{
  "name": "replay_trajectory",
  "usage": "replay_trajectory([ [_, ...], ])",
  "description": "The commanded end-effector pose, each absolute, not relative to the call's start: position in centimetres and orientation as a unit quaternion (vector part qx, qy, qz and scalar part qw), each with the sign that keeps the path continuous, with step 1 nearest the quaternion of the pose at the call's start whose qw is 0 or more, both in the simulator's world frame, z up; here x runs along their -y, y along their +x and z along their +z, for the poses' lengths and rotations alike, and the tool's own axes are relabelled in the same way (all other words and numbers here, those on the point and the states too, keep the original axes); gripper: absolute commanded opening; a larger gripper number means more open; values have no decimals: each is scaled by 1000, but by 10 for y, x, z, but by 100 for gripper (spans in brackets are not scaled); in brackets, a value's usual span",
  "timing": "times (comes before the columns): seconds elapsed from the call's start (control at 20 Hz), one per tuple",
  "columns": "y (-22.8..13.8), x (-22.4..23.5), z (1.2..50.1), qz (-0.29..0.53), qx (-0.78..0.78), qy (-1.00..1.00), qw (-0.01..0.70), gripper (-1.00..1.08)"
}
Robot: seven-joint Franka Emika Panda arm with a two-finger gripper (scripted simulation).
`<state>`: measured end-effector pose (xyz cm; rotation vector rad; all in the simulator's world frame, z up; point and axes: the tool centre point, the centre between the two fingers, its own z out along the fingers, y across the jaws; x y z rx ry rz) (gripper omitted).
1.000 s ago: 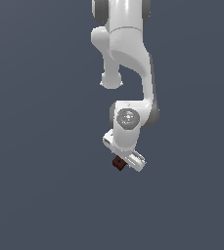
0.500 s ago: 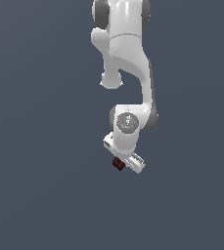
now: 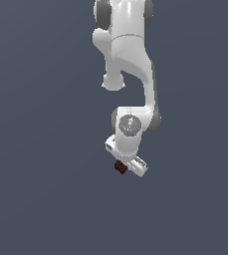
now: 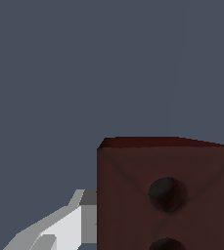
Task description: Pick up the object and move it to a goal position.
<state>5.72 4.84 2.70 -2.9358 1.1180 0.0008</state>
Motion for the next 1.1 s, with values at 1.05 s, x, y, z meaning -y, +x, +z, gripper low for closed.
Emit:
replay_trajectory([
  [1.05, -24, 30, 29, 0, -356, -935, 0, -100],
])
